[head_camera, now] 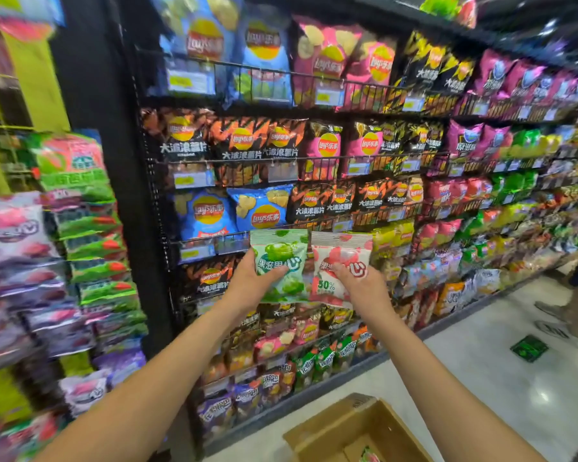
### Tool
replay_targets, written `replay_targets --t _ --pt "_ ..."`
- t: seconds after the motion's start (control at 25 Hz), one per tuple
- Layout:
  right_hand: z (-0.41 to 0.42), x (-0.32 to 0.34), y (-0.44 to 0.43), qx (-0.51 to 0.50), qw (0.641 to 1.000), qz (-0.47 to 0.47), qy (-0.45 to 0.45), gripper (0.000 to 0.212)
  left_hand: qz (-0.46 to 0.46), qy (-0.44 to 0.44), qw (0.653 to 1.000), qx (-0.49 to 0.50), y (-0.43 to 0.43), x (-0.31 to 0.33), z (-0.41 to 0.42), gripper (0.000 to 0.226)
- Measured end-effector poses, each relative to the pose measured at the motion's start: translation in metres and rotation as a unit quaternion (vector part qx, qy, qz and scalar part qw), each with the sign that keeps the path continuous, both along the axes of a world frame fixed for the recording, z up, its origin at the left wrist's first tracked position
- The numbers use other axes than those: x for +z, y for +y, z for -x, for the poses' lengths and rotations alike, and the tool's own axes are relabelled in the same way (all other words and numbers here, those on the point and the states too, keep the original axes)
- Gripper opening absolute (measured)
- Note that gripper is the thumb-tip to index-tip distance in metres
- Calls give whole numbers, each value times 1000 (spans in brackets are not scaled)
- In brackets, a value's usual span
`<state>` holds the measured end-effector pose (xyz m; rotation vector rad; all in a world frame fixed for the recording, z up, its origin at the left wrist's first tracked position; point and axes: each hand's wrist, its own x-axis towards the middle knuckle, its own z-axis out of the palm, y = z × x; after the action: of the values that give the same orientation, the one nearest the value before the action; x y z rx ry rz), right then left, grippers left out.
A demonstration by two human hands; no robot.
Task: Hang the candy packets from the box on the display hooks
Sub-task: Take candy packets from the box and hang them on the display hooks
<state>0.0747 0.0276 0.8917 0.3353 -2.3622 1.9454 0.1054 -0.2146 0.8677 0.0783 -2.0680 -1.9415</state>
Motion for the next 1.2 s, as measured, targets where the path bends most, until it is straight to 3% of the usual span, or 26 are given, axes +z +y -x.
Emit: replay_targets --t 0.12,0.24,0.4,0.48,0.64,0.76,0.92,1.2 --pt "-19 9 -27 34 999 0 5 30 9 -1 999 32 -22 15 -38 98" --pt "-34 14 -58 75 997 4 27 31 24 -2 998 61 -39 35 -80 58" --pt "-51 23 -110 131 990 -8 50 36 37 18 992 117 -72 54 -129 35" --pt "-57 26 -137 160 986 -4 51 35 13 19 991 131 -81 68 -158 42" --pt "-79 33 -193 205 977 11 56 21 12 -9 984 179 -146 57 -184 84" --pt "-99 38 -238 235 970 13 57 23 8 8 978 208 -181 58 -215 58" --pt "-131 40 -299 271 961 3 54 15 22 1 969 247 -230 61 -253 94" --pt "-176 43 -421 291 956 -13 35 41 33 21 953 301 -342 53 -308 99"
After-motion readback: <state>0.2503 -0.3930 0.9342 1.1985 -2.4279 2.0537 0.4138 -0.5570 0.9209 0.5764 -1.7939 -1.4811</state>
